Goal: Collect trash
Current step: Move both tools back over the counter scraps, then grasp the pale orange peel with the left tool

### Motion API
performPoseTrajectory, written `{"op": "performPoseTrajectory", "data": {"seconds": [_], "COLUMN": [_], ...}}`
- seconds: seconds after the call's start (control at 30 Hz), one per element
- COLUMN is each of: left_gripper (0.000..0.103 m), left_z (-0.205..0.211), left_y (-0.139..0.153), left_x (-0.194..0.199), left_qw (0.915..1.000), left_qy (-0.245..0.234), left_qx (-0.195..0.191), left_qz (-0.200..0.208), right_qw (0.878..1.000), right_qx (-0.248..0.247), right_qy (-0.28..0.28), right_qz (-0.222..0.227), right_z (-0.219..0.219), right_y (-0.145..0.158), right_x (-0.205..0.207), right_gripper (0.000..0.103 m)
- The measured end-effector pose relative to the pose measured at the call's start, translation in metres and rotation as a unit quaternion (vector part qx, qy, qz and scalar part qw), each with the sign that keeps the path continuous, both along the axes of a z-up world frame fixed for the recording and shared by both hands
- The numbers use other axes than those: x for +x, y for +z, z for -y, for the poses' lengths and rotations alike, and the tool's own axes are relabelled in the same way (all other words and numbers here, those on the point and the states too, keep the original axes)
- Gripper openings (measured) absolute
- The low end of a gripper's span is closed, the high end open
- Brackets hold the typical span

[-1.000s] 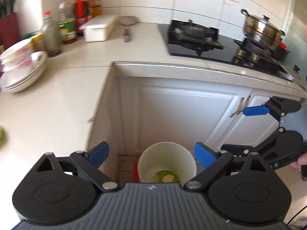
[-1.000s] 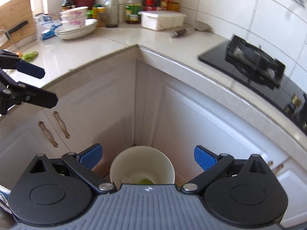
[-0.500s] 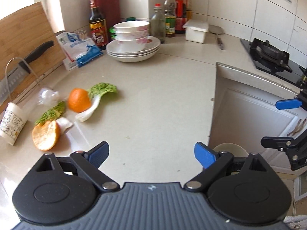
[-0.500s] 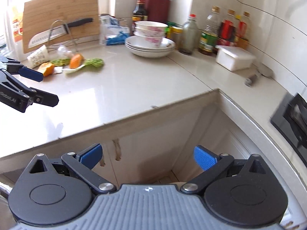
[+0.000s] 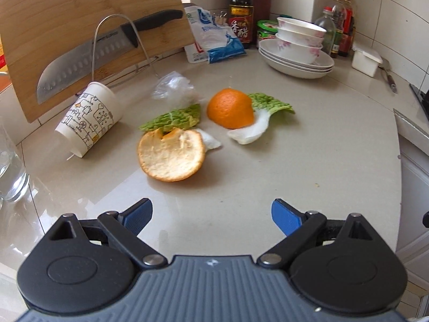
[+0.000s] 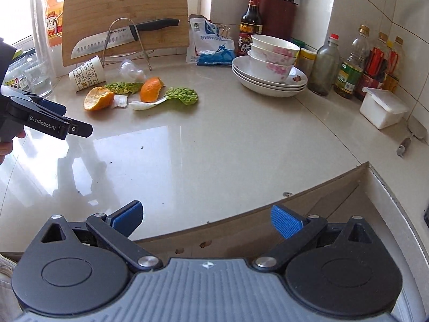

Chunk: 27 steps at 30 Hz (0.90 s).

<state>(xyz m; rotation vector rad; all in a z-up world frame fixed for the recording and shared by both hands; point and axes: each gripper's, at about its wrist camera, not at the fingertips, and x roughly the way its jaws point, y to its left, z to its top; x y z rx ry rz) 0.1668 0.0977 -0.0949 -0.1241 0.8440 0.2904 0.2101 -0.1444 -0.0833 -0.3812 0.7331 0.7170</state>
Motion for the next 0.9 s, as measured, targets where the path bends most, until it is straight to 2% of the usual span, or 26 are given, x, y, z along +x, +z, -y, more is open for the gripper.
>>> {"op": "performPoseTrajectory", "data": {"seconds": [0.3, 0.6, 0.77, 0.83, 0.9], "left_gripper": [0.095, 0.095, 0.088, 0.080, 0.078], "left_z": [-0.035, -0.048, -0.054, -0.054, -0.053], "left_y": [-0.018, -0.020, -0.018, -0.016, -0.013], "left_x": [0.017, 0.039, 0.047, 0.049, 0.049], "left_qw": [0.9995, 0.9999, 0.9999, 0.9999, 0.9999], "left_qy": [0.021, 0.012, 0.002, -0.004, -0.009], "left_qx": [-0.019, -0.009, -0.013, -0.011, -0.009], "left_qz": [-0.010, -0.002, 0.006, 0.008, 0.011], "right_qw": [1.000, 0.998, 0.998, 0.997, 0.996], "right_qx": [-0.006, -0.015, -0.015, -0.014, -0.014], "right_qy": [0.028, 0.053, 0.069, 0.076, 0.086], "right_qz": [-0.010, -0.006, -0.005, -0.007, -0.004], "right_z": [-0.030, -0.058, -0.076, -0.083, -0.092], "right_y": [-0.001, -0.003, -0.005, -0.007, -0.008], "right_x": [0.021, 0.039, 0.053, 0.057, 0.062], "right_gripper": [0.103, 0.103, 0.103, 0.103, 0.103]}}
